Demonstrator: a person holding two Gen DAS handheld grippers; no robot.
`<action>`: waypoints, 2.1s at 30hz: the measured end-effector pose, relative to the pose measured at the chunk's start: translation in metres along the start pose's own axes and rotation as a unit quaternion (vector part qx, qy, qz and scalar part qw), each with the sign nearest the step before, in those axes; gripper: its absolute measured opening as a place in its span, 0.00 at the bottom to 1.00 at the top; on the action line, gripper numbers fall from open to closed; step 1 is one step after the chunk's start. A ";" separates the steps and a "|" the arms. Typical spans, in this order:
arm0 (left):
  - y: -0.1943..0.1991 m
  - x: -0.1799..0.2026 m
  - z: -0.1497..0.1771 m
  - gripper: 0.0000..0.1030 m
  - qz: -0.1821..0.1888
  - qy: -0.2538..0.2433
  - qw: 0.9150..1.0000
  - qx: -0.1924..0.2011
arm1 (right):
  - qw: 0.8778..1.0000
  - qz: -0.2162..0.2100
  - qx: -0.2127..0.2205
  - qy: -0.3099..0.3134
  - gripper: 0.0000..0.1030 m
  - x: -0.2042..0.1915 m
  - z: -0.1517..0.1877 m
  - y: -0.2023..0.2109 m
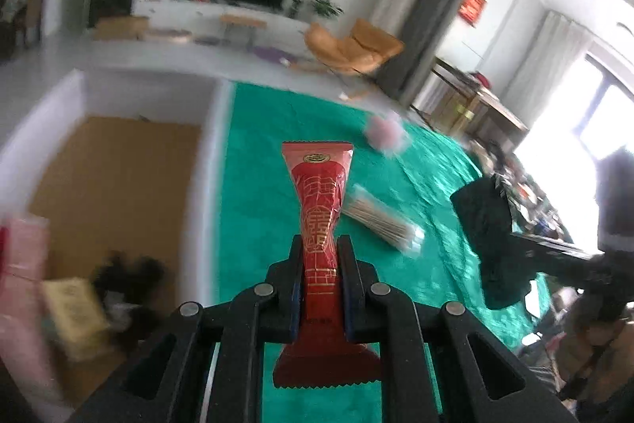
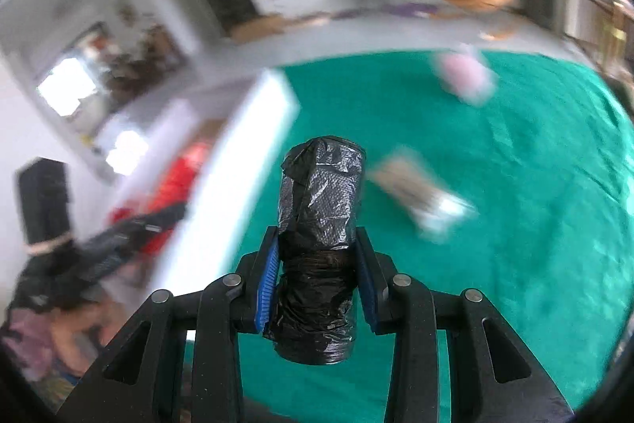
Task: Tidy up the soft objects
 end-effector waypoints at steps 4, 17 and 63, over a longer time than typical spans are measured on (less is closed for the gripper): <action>0.039 -0.060 0.001 0.15 -0.073 0.027 0.997 0.015 | 0.995 -0.090 0.000 0.030 0.36 -0.079 -0.018 -0.018; 0.074 -0.162 0.041 0.97 -0.246 0.123 0.961 0.023 | 0.995 -0.088 0.002 0.042 0.73 -0.110 0.003 -0.084; -0.312 0.169 -0.010 0.97 -0.035 -0.009 0.979 -0.202 | 0.931 0.321 0.036 -0.170 0.83 0.220 0.115 -0.049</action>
Point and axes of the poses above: each gripper's, at about its wrist camera, not at the fingertips, and y roughly against the way its jaws point, x to its right, z to its underside, the point moved 2 cm from there along -y, roughly the way its jaws point, and after that the axes turned 4 degrees about -x, right-handed, at the moved point
